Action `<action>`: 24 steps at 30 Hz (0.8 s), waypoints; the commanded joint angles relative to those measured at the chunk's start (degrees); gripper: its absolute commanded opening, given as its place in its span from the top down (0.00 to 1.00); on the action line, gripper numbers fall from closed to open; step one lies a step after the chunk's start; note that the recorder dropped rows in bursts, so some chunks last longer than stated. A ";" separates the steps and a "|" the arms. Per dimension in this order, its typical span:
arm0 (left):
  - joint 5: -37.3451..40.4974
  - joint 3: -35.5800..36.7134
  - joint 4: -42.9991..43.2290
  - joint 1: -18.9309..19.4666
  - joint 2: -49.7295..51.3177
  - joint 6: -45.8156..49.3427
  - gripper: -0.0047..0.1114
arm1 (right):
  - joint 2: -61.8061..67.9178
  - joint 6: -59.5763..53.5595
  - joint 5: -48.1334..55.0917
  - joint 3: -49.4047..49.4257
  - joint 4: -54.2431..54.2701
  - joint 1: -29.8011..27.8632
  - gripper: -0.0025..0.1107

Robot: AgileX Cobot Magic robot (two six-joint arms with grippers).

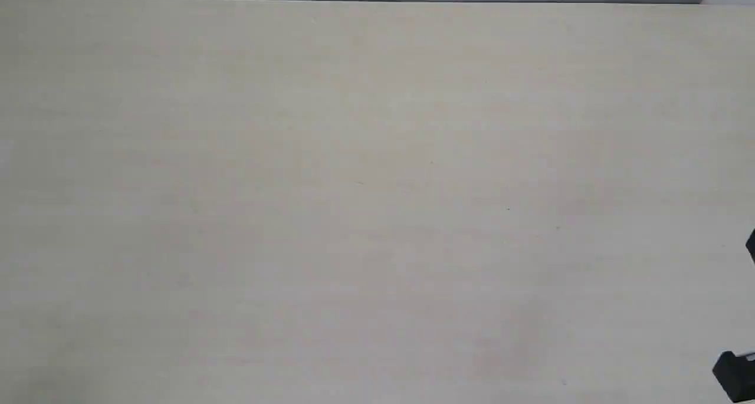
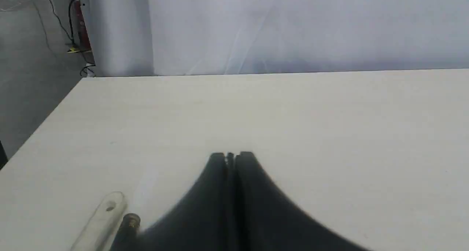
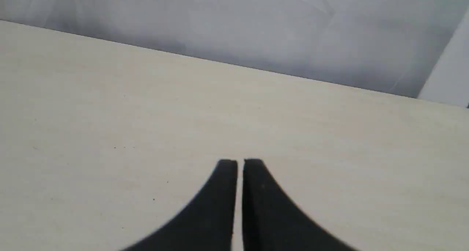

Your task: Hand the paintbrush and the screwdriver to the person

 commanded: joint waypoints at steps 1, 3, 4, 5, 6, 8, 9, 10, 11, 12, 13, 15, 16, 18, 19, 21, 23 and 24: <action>-0.57 0.12 -0.24 -0.37 -0.14 -0.12 0.96 | -0.26 8.48 0.17 0.21 -7.11 -0.20 0.94; -0.57 0.12 -0.24 -0.37 -0.14 -0.12 0.96 | -0.26 16.89 0.17 0.21 -13.58 -0.20 0.94; -0.57 0.12 -0.24 -0.37 -0.14 -0.12 0.96 | -0.26 19.43 0.17 0.21 -15.75 -0.20 0.94; -0.57 0.12 -0.24 -0.37 -0.14 -0.12 0.96 | -0.26 21.19 0.17 0.21 -16.80 -0.20 0.94; -0.57 0.12 -0.24 -0.37 -0.14 -0.12 0.96 | -0.26 22.39 0.17 0.21 -17.39 -0.20 0.94; -0.57 0.12 -0.24 -0.37 -0.14 -0.12 0.96 | -0.26 22.52 0.17 0.21 -17.38 -0.20 0.94; -0.57 0.12 -0.24 -0.37 -0.14 -0.12 0.96 | -0.26 22.74 0.17 0.21 -17.63 -0.20 0.94; -0.57 0.12 -0.24 -0.37 -0.14 -0.12 0.96 | -0.26 23.56 0.17 0.21 -18.21 -0.20 0.94; -0.57 0.12 -0.24 -0.37 -0.14 -0.12 0.96 | -0.26 24.74 0.17 0.21 -19.36 -0.20 0.94; -0.57 0.12 -0.24 -0.37 -0.14 -0.12 0.96 | -0.26 26.19 0.17 0.21 -20.27 -0.20 0.94; -0.57 0.12 -0.24 -0.37 -0.14 -0.12 0.96 | -0.26 26.79 0.17 0.21 -20.84 -0.20 0.94; -0.57 0.12 -0.24 -0.37 -0.14 -0.12 0.96 | -0.26 27.39 0.17 0.21 -21.19 -0.20 0.94; -0.57 0.12 -0.11 -0.37 -0.14 -0.12 0.96 | -0.26 27.39 0.17 0.21 -21.19 -0.20 0.94; -0.74 0.12 -0.10 -0.37 -0.14 -0.12 0.96 | -0.26 27.39 0.17 0.21 -21.19 -0.20 0.94; -0.63 0.12 -0.10 -0.37 -0.14 -0.12 0.96 | -0.26 27.39 0.17 0.21 -21.19 -0.20 0.94; -0.63 0.12 -0.10 -0.37 -0.14 -0.12 0.96 | -0.26 27.39 0.17 0.21 -21.19 -0.20 0.94; -0.63 0.12 -0.10 -0.37 -0.14 -0.12 0.96 | -0.26 27.39 0.17 0.21 -21.19 -0.20 0.94; -0.63 0.12 -0.10 -0.37 -0.14 -0.12 0.96 | -0.26 27.39 0.17 0.21 -21.19 -0.20 0.94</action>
